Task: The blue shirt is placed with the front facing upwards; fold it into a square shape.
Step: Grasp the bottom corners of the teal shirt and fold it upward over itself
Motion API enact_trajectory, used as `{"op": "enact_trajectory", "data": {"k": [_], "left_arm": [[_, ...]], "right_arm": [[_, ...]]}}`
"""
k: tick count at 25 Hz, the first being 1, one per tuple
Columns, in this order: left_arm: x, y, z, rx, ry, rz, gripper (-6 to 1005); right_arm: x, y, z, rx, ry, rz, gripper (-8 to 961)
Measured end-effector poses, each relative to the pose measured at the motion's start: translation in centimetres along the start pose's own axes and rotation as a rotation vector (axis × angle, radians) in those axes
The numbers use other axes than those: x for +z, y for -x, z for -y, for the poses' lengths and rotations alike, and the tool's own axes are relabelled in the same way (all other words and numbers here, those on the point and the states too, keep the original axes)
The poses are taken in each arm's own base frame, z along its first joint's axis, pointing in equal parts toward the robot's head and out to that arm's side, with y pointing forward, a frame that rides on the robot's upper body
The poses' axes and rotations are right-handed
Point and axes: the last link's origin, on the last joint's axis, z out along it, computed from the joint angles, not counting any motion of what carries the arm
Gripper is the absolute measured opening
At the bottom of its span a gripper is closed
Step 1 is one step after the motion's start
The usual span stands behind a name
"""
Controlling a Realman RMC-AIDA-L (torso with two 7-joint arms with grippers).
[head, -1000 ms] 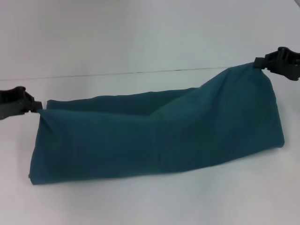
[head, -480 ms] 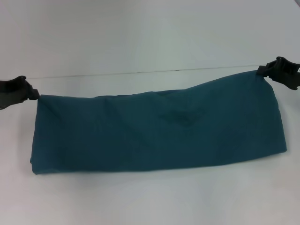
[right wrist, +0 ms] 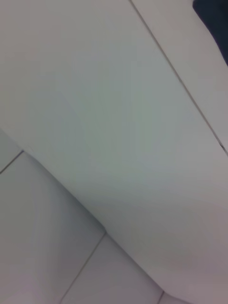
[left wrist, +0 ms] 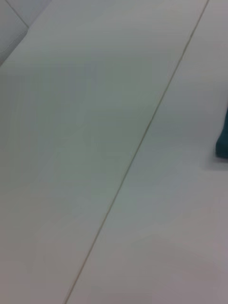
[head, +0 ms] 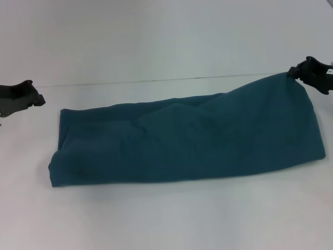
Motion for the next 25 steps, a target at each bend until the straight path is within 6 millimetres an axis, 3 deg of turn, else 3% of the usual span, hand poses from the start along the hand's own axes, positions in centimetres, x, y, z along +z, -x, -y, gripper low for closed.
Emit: {"op": "enact_trajectory", "data": {"k": [9, 19, 21, 25], "left_arm": [[0.2, 0.7, 0.1, 0.016, 0.014, -0.006, 14], [0.2, 2.5, -0.3, 0.033, 0.128, 0.001, 27], [0.7, 3.0, -0.6, 0.033, 0.131, 0.005, 235], [1.7, 4.0, -1.0, 0.087, 0.107, 0.02, 380]], "right_arm": [[0.9, -0.3, -0.7, -0.014, -0.008, -0.014, 19], [0.7, -1.3, 0.2, 0.007, -0.012, -0.036, 19], [0.7, -1.5, 0.3, 0.009, -0.012, -0.041, 19], [0.8, -1.8, 0.3, 0.01, -0.012, -0.045, 19]]}}
